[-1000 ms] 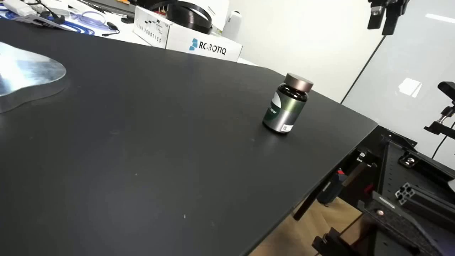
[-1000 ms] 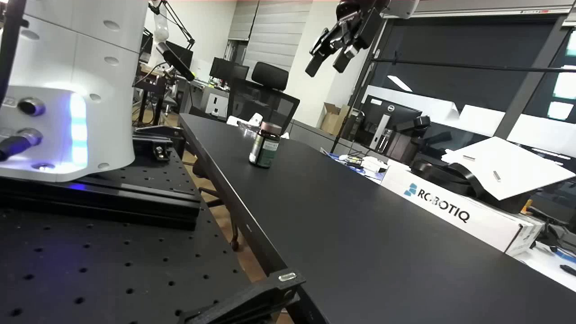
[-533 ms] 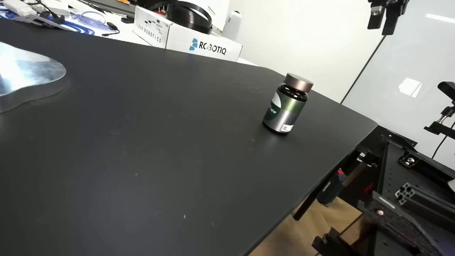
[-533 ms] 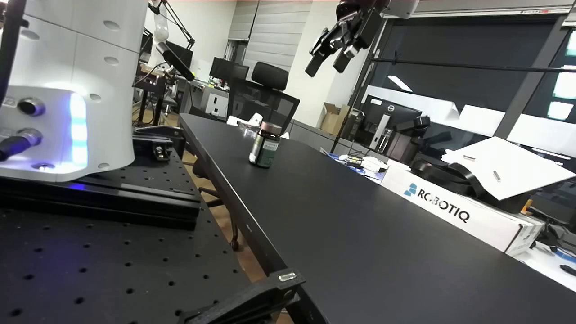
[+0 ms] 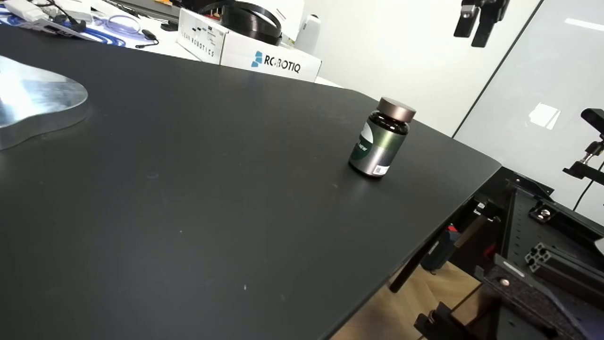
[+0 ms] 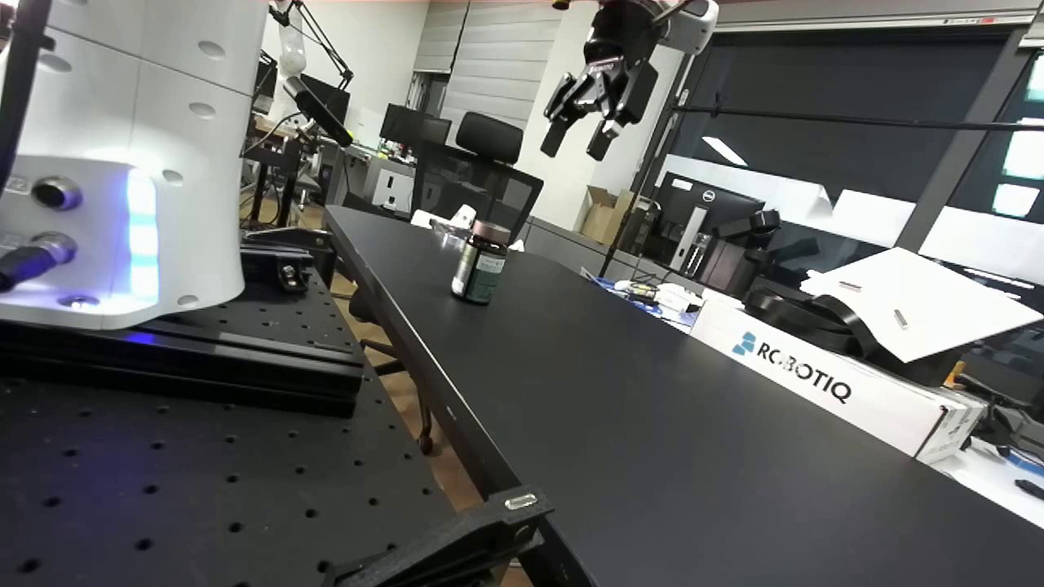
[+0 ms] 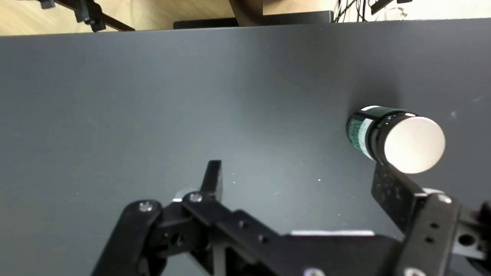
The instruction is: Pick up the medicine bottle and move it forward.
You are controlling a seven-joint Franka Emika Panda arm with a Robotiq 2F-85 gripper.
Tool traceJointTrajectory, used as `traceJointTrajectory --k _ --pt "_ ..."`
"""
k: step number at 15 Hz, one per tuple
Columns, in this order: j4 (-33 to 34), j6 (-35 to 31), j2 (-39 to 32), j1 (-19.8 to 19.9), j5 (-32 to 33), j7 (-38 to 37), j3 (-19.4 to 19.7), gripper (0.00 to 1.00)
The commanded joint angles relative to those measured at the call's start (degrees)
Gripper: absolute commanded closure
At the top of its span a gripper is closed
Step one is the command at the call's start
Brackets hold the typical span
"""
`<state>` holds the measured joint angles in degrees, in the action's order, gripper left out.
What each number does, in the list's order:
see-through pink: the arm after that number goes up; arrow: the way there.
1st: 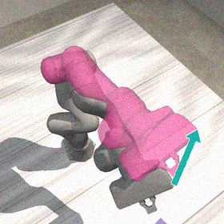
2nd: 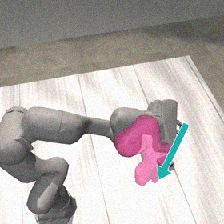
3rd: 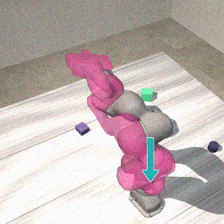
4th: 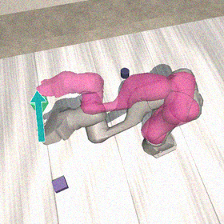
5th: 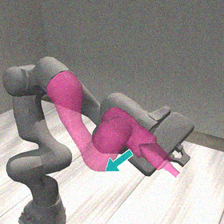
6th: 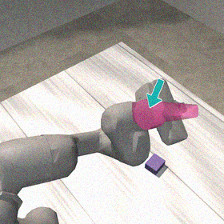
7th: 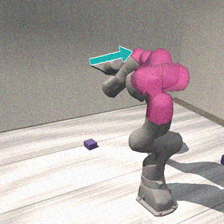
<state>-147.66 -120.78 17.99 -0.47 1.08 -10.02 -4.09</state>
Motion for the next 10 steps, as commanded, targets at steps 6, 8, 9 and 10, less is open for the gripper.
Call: traceJointTrajectory --k 6,8,9,10 --pt "-1.0 -12.8 -7.0 -4.7 -2.1 -5.6 -4.6 0.0" --pt "-0.7 -14.9 -8.9 -5.2 -3.8 -8.5 -5.3 0.0" --pt "-0.6 -15.9 -9.8 -5.4 -5.3 -10.9 -5.6 0.0" --pt "-0.5 -16.8 -10.7 -5.8 -7.2 -12.4 -5.8 0.0"
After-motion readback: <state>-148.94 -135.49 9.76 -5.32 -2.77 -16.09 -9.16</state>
